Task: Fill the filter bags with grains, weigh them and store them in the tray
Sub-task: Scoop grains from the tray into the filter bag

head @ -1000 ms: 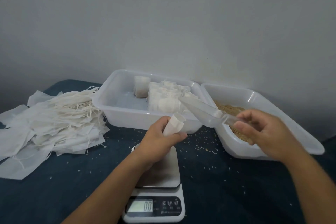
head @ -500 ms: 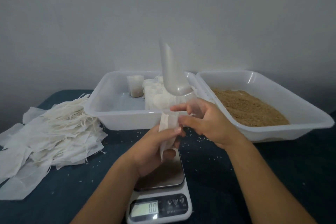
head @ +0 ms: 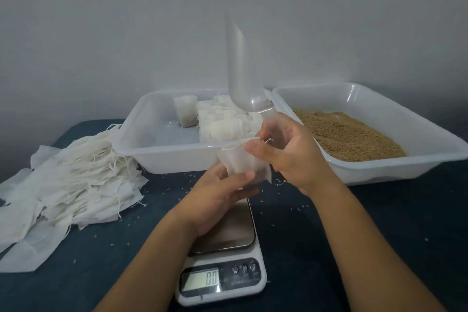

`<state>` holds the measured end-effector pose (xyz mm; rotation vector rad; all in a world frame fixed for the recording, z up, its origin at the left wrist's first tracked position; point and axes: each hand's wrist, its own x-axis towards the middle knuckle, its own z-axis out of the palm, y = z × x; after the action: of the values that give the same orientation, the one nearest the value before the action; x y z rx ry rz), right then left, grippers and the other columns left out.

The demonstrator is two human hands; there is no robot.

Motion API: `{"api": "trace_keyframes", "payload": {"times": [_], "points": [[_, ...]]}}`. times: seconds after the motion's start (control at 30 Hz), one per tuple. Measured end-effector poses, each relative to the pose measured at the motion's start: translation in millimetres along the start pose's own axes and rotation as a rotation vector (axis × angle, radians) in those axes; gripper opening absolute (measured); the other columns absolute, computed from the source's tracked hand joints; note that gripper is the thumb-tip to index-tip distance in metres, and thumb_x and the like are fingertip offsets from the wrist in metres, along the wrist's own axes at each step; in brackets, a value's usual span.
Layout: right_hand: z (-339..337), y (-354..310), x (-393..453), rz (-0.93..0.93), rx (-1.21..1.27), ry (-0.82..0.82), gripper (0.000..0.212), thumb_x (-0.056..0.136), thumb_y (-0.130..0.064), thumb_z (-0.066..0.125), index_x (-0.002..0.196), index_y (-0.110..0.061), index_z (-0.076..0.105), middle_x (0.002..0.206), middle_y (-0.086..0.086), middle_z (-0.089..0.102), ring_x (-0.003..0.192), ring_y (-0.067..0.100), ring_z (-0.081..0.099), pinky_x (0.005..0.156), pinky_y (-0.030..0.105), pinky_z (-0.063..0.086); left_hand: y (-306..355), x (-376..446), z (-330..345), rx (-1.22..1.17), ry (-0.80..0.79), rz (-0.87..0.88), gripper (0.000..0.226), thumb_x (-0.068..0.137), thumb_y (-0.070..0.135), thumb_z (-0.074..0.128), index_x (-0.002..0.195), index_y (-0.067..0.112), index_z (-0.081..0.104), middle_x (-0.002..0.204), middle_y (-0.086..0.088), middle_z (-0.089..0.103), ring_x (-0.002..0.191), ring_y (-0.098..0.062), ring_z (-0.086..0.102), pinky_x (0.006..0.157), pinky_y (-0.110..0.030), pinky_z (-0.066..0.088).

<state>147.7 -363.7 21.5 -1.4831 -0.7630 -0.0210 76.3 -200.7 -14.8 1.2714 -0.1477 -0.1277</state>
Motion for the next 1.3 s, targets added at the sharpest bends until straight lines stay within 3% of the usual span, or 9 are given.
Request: {"api": "trace_keyframes", "payload": {"times": [0.07, 0.17, 0.33, 0.53, 0.67, 0.9, 1.1, 1.23, 1.3], "points": [[1.3, 0.5, -1.0, -0.007, -0.012, 0.033, 0.032, 0.078, -0.034, 0.083, 0.083, -0.015, 0.059, 0.078, 0.003, 0.055, 0.074, 0.025, 0.05, 0.068, 0.038, 0.047, -1.6, 1.8, 1.9, -0.019, 0.08, 0.013, 0.04, 0.093, 0.03, 0.071, 0.129, 0.013, 0.066, 0.127, -0.011, 0.072, 0.121, -0.028, 0.067, 0.097, -0.037, 0.058], [0.8, 2.0, -2.3, 0.003, -0.007, 0.085, 0.025, 0.083, -0.029, 0.083, 0.086, -0.017, 0.061, 0.081, -0.006, 0.063, 0.072, 0.006, 0.06, 0.064, 0.019, 0.05, -2.0, 3.7, 2.2, -0.05, 0.146, 0.03, 0.034, 0.089, 0.036, 0.067, 0.116, 0.017, 0.075, 0.121, -0.012, 0.074, 0.113, -0.025, 0.071, 0.089, -0.033, 0.06], [-4.0, 7.8, -4.9, 0.051, 0.0, 0.103, 0.018, 0.086, -0.024, 0.081, 0.088, -0.026, 0.064, 0.083, -0.014, 0.069, 0.061, -0.004, 0.061, 0.056, 0.008, 0.045, -3.3, 6.9, 0.0, -0.082, 0.227, 0.039, 0.039, 0.088, 0.037, 0.068, 0.118, 0.013, 0.073, 0.12, -0.014, 0.074, 0.116, -0.03, 0.07, 0.094, -0.04, 0.06], [-4.0, 6.3, -4.2, 0.022, 0.017, 0.114, 0.02, 0.083, -0.027, 0.083, 0.084, -0.029, 0.063, 0.076, -0.012, 0.066, 0.058, 0.003, 0.058, 0.052, 0.015, 0.046, -2.4, 6.0, -1.4, -0.14, 0.106, 0.032, 0.037, 0.091, 0.028, 0.07, 0.124, 0.014, 0.068, 0.118, -0.01, 0.075, 0.104, -0.02, 0.073, 0.081, -0.027, 0.061], [-3.9, 2.6, -5.6, -0.005, 0.118, 0.047, 0.018, 0.082, -0.028, 0.082, 0.083, -0.032, 0.064, 0.075, -0.01, 0.064, 0.053, 0.009, 0.056, 0.05, 0.014, 0.044, -5.8, 2.6, 1.0, 0.08, 0.053, 0.032, 0.04, 0.086, 0.015, 0.075, 0.124, 0.01, 0.066, 0.113, -0.008, 0.077, 0.103, -0.02, 0.074, 0.079, -0.024, 0.058], [-8.3, 4.6, -6.9, 0.103, -0.087, 0.126, 0.022, 0.075, -0.054, 0.079, 0.085, -0.038, 0.067, 0.104, -0.013, 0.075, 0.056, 0.0, 0.059, 0.051, 0.015, 0.046, -10.8, 7.3, -1.3, 0.571, 0.308, 0.15, 0.006, 0.089, 0.012, 0.078, 0.093, 0.014, 0.074, 0.081, -0.008, 0.075, 0.073, -0.018, 0.072, 0.072, -0.036, 0.06], [-20.4, -0.4, -10.3, 0.116, -0.345, 0.227, 0.026, 0.074, -0.064, 0.073, 0.091, -0.046, 0.065, 0.113, -0.025, 0.071, 0.101, -0.001, 0.068, 0.081, 0.034, 0.053, -17.8, 9.4, -10.5, 0.804, 0.43, 0.171, 0.019, 0.088, 0.03, 0.077, 0.08, 0.042, 0.064, 0.072, 0.032, 0.068, 0.071, 0.008, 0.065, 0.059, -0.007, 0.041], [-11.2, -6.3, -15.1, -0.005, -0.305, 0.122, 0.02, 0.081, -0.048, 0.076, 0.087, -0.04, 0.059, 0.114, -0.015, 0.074, 0.087, 0.041, 0.068, 0.075, 0.056, 0.06, -19.7, 9.1, -13.4, 0.865, 0.444, 0.188, 0.026, 0.089, 0.031, 0.073, 0.074, 0.05, 0.062, 0.072, 0.03, 0.066, 0.068, 0.005, 0.062, 0.059, -0.017, 0.041], [-4.0, -8.9, -15.4, -0.026, -0.276, 0.037, 0.02, 0.083, -0.039, 0.076, 0.085, -0.037, 0.057, 0.115, -0.012, 0.075, 0.077, 0.031, 0.069, 0.066, 0.051, 0.058, -19.5, 9.2, -13.6, 0.893, 0.444, 0.194, 0.027, 0.089, 0.032, 0.07, 0.074, 0.053, 0.061, 0.07, 0.027, 0.066, 0.065, 0.002, 0.06, 0.056, -0.022, 0.042]]}}
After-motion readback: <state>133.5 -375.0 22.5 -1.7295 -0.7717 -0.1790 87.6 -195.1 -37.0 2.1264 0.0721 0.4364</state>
